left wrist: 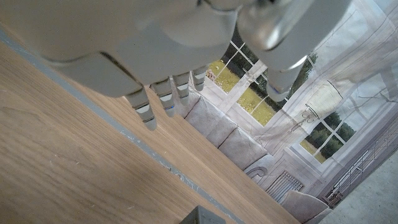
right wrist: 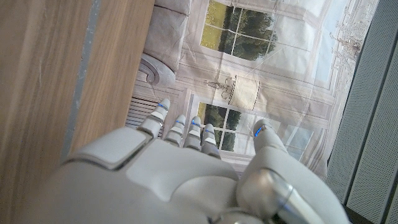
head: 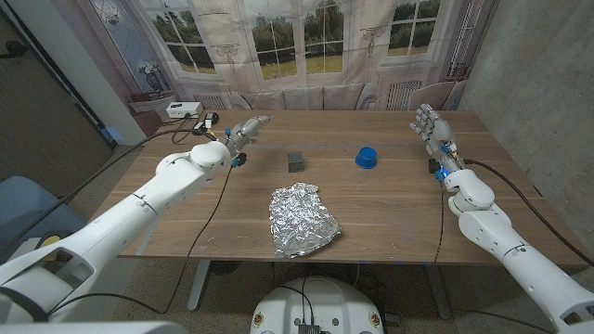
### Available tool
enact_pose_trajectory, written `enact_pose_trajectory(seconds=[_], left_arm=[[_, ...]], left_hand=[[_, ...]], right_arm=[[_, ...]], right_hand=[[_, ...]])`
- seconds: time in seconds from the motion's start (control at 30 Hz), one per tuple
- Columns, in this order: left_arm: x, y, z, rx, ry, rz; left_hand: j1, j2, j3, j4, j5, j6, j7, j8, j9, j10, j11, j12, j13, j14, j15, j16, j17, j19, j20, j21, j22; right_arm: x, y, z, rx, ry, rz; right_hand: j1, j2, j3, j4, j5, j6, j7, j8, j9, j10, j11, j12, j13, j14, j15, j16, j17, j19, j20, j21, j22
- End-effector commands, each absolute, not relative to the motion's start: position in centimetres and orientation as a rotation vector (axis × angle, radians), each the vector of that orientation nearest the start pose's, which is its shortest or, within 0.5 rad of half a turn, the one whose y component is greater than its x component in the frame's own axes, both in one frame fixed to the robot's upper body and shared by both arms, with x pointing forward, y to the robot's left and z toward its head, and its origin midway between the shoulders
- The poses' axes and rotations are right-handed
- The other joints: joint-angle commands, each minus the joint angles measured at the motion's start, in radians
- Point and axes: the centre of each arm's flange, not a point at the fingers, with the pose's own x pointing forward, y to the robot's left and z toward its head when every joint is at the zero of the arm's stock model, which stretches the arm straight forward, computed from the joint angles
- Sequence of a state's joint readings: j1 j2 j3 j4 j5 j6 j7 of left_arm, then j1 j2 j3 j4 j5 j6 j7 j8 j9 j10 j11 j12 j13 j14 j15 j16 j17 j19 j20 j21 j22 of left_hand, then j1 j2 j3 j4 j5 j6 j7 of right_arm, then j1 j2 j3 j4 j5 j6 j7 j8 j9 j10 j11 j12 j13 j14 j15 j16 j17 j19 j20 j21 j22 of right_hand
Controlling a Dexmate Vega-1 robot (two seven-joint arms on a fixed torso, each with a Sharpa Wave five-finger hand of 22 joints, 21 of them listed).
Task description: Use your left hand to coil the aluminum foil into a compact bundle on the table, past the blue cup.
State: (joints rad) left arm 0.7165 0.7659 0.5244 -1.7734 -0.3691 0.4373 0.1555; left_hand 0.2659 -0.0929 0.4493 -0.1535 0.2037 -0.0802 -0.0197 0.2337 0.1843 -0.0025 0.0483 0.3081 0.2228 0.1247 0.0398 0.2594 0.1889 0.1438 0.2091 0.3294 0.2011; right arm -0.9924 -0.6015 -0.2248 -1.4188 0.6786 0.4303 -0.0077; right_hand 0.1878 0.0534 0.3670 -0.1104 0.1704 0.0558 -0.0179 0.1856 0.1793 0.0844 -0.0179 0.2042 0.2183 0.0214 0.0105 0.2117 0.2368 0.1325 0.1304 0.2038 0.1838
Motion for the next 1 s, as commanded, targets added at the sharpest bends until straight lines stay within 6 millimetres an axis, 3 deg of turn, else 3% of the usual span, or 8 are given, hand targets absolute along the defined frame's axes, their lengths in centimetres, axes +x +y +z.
enact_pose_trajectory(seconds=[0.03, 0.23, 0.4, 0.53, 0.7, 0.8, 1.0], left_arm=[[59.8, 24.8, 4.6, 0.729, -0.282, -0.107], [58.9, 24.3, 5.2, 0.794, -0.273, -0.132], [58.5, 23.6, 5.8, 0.851, -0.248, -0.163], [58.4, 23.1, 6.3, 0.896, -0.22, -0.208], [58.2, 22.4, 6.7, 0.943, -0.188, -0.246], [58.2, 22.2, 6.8, 0.964, -0.177, -0.261], [58.4, 21.0, 7.7, 1.057, -0.118, -0.352]], left_hand=[[0.027, 0.005, 0.007, -0.01, -0.001, 0.006, -0.001, 0.005, 0.003, 0.013, 0.0, 0.005, 0.002, 0.02, -0.004, 0.009, 0.003, 0.025, 0.003, 0.011, 0.002], [0.085, 0.016, 0.022, -0.019, -0.002, 0.04, -0.004, 0.014, 0.004, 0.032, -0.014, 0.006, 0.002, 0.034, -0.017, 0.006, 0.002, 0.046, 0.005, 0.013, -0.001], [0.146, 0.011, 0.029, -0.02, -0.005, 0.081, 0.007, 0.019, 0.005, 0.085, -0.02, 0.021, 0.006, 0.093, -0.035, 0.016, 0.003, 0.078, 0.005, 0.018, -0.002], [0.196, 0.006, 0.029, -0.017, -0.006, 0.106, 0.016, 0.016, 0.006, 0.113, -0.021, 0.025, 0.01, 0.135, -0.049, 0.021, 0.002, 0.161, -0.006, 0.043, -0.002], [0.224, -0.008, 0.02, -0.013, -0.006, 0.117, 0.025, 0.009, 0.006, 0.142, -0.018, 0.029, 0.013, 0.145, -0.044, 0.012, -0.001, 0.243, -0.003, 0.066, -0.007], [0.23, -0.008, 0.02, -0.013, -0.006, 0.124, 0.027, 0.01, 0.006, 0.144, -0.02, 0.029, 0.013, 0.145, -0.048, 0.011, -0.001, 0.245, 0.0, 0.065, -0.008], [0.271, 0.006, 0.019, -0.009, -0.003, 0.177, 0.02, 0.018, 0.007, 0.161, -0.031, 0.028, 0.015, 0.15, -0.055, 0.004, 0.002, 0.184, 0.003, 0.031, -0.01]], right_arm=[[58.5, -36.8, -2.5, 0.068, -0.776, 0.072], [58.1, -36.8, -2.7, 0.071, -0.783, 0.07], [57.5, -37.0, -3.0, 0.076, -0.793, 0.064], [57.1, -37.2, -3.3, 0.082, -0.8, 0.057], [56.5, -37.5, -3.7, 0.089, -0.804, 0.051], [56.4, -37.6, -3.9, 0.091, -0.806, 0.049], [56.0, -37.7, -4.5, 0.1, -0.812, 0.041]], right_hand=[[-0.008, 0.001, -0.003, 0.005, 0.005, 0.007, 0.001, 0.008, 0.004, 0.013, 0.001, 0.004, 0.001, 0.009, 0.001, 0.009, 0.0, 0.006, 0.002, 0.009, 0.003], [-0.013, 0.002, -0.006, 0.008, 0.005, 0.007, 0.002, 0.008, 0.004, 0.015, 0.002, 0.004, 0.0, 0.011, 0.0, 0.009, -0.001, 0.006, 0.002, 0.009, 0.003], [-0.017, 0.003, -0.008, 0.01, 0.005, 0.008, 0.001, 0.008, 0.004, 0.018, 0.001, 0.005, -0.001, 0.011, 0.0, 0.009, -0.002, 0.006, 0.002, 0.009, 0.003], [-0.023, 0.003, -0.01, 0.013, 0.005, 0.01, 0.0, 0.008, 0.004, 0.019, 0.002, 0.005, -0.002, 0.012, 0.0, 0.01, -0.003, 0.007, 0.002, 0.009, 0.003], [-0.028, 0.004, -0.013, 0.016, 0.005, 0.012, 0.0, 0.009, 0.003, 0.022, 0.002, 0.005, -0.003, 0.016, 0.0, 0.011, -0.004, 0.007, 0.002, 0.009, 0.003], [-0.03, 0.004, -0.014, 0.017, 0.006, 0.012, 0.0, 0.009, 0.003, 0.024, 0.001, 0.005, -0.004, 0.017, 0.0, 0.011, -0.004, 0.007, 0.002, 0.009, 0.003], [-0.034, 0.004, -0.017, 0.019, 0.006, 0.014, 0.0, 0.009, 0.003, 0.025, 0.001, 0.005, -0.005, 0.019, -0.001, 0.011, -0.006, 0.008, 0.002, 0.009, 0.003]])
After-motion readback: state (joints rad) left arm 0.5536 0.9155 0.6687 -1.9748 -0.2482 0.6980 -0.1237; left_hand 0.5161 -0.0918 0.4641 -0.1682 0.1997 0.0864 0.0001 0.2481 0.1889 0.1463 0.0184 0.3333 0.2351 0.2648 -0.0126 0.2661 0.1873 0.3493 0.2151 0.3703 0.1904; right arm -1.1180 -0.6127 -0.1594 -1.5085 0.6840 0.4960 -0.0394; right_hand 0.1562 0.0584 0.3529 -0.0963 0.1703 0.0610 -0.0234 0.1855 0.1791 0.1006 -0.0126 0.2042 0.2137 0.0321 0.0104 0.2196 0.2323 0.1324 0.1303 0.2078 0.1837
